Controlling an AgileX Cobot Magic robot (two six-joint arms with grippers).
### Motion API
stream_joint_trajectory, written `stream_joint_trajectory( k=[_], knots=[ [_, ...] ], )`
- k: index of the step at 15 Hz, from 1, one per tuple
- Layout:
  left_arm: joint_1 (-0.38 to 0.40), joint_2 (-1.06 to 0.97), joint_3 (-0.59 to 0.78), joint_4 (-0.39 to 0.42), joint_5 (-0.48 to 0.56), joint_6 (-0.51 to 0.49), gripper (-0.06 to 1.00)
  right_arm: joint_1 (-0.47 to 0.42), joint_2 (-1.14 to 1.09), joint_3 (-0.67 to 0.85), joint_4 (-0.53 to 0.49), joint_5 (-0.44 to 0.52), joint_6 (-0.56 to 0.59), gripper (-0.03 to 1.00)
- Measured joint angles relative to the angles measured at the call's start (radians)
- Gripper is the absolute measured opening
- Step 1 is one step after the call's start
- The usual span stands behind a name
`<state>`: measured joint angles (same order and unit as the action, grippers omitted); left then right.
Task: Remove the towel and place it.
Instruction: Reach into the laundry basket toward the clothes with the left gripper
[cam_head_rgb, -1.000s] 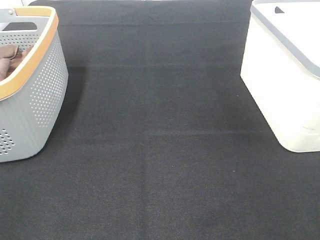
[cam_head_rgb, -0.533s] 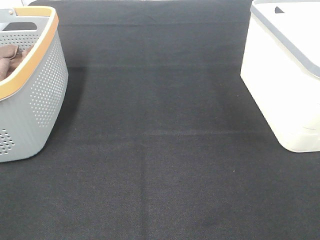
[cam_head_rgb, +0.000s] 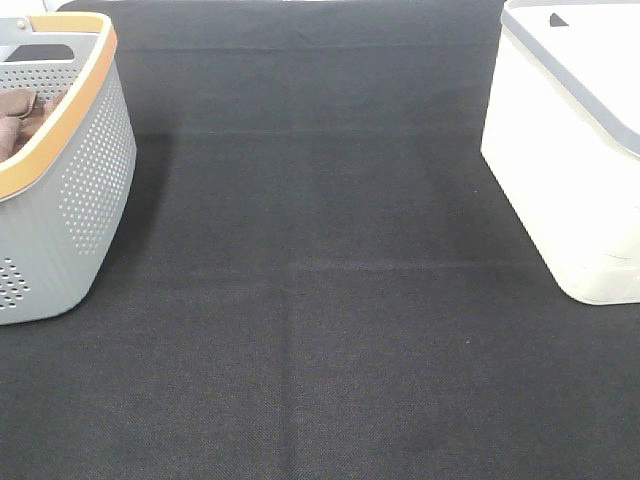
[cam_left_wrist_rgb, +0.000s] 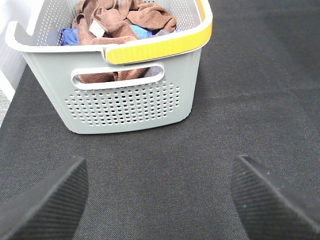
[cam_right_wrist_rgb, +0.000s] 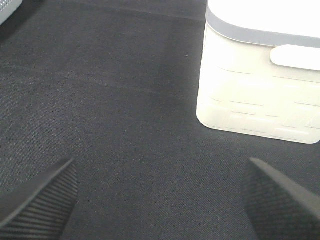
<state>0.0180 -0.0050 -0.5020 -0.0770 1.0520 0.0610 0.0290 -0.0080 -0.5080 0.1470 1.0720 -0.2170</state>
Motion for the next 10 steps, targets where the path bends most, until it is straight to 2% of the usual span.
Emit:
stream_joint_trajectory(
  k=[10],
  knots=[
    [0.000, 0.000, 0.000, 0.000, 0.000, 0.000, 0.75, 0.000, 0.000, 0.000, 0.000, 0.000, 0.000, 0.84]
  ],
)
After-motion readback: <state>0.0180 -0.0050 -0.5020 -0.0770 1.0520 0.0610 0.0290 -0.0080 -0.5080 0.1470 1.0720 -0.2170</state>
